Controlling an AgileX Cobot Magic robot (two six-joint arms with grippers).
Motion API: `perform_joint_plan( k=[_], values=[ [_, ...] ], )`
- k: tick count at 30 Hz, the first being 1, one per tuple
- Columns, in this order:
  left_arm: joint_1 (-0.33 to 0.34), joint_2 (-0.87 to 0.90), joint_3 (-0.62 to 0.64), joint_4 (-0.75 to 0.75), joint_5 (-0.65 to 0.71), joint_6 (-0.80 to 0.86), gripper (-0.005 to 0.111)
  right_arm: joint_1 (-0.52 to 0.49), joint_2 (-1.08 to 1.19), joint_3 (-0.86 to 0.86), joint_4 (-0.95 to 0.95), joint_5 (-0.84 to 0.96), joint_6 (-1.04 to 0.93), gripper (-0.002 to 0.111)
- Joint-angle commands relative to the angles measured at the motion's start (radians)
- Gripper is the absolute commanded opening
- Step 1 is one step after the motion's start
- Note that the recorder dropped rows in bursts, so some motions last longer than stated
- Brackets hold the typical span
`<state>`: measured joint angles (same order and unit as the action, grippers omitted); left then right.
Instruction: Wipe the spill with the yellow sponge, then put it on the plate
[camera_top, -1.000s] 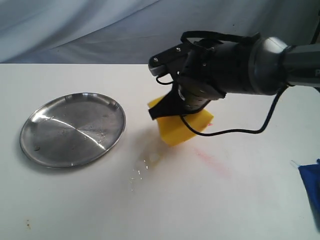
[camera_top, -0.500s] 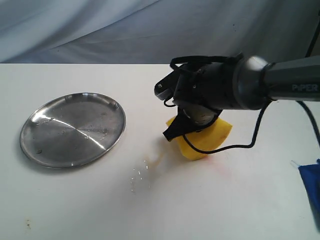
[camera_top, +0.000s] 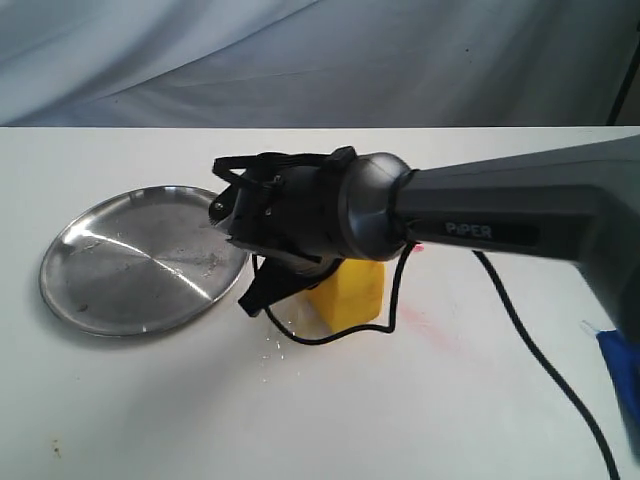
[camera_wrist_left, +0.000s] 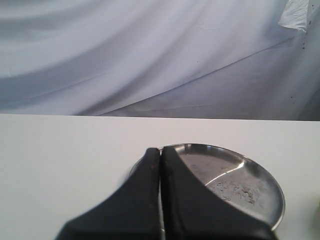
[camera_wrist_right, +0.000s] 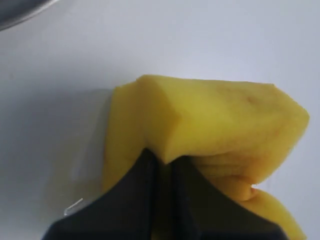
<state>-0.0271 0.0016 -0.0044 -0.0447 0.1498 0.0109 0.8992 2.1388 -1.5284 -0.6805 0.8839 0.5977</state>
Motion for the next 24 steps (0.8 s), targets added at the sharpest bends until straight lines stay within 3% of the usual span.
perform_joint_plan(
  k=[1, 24],
  values=[
    [-0.001, -0.002, 0.004, 0.001, -0.004, -0.001, 0.001, 0.053, 0.043, -0.020, 0.106, -0.047, 0.001, 0.000],
    [-0.001, -0.002, 0.004, 0.001, -0.004, -0.003, 0.001, 0.094, -0.034, -0.020, 0.274, -0.147, 0.001, 0.000]
  ],
)
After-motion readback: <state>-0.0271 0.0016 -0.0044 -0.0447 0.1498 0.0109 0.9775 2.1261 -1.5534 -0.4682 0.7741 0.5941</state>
